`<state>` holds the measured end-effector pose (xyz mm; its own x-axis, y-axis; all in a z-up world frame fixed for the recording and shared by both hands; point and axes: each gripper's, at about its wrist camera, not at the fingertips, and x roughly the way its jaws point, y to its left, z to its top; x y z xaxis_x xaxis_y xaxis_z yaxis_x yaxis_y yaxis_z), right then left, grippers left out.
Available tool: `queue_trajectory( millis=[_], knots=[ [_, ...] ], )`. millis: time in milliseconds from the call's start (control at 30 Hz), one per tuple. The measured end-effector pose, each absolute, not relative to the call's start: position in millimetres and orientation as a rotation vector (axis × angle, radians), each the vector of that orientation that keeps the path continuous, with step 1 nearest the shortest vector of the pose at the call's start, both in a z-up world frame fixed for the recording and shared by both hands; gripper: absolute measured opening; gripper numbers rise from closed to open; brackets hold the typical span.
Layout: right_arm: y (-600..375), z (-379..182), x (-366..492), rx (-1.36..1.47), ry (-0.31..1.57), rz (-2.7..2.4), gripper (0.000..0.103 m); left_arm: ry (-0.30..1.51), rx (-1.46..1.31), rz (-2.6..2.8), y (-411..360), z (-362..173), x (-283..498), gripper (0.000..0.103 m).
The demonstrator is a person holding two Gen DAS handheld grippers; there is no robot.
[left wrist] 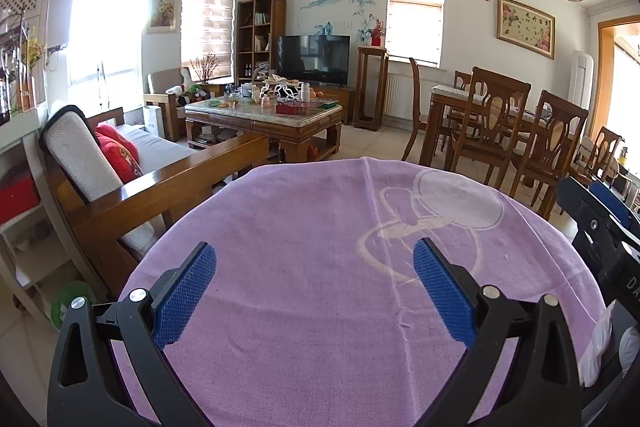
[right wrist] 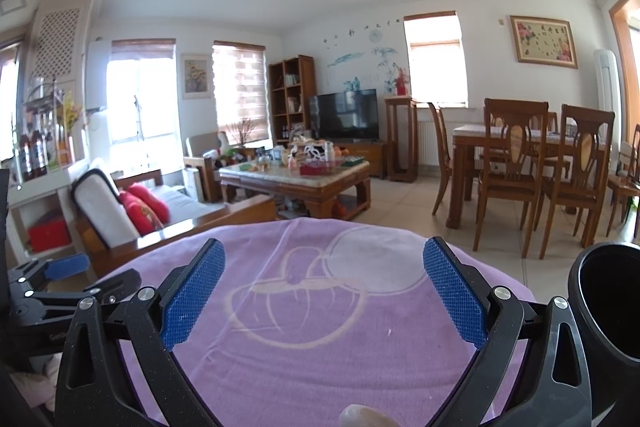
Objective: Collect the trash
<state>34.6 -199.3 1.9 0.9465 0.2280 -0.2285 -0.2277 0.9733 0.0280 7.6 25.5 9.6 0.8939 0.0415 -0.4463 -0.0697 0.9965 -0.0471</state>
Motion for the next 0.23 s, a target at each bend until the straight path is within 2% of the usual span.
queue_trajectory(
  millis=[233],
  knots=[
    [-198.2, 1.9, 34.3, 0.003, 0.233, 0.232, 0.098, 0.463, -0.061, 0.057, 25.9, 8.4, 7.5, 0.098]
  ],
)
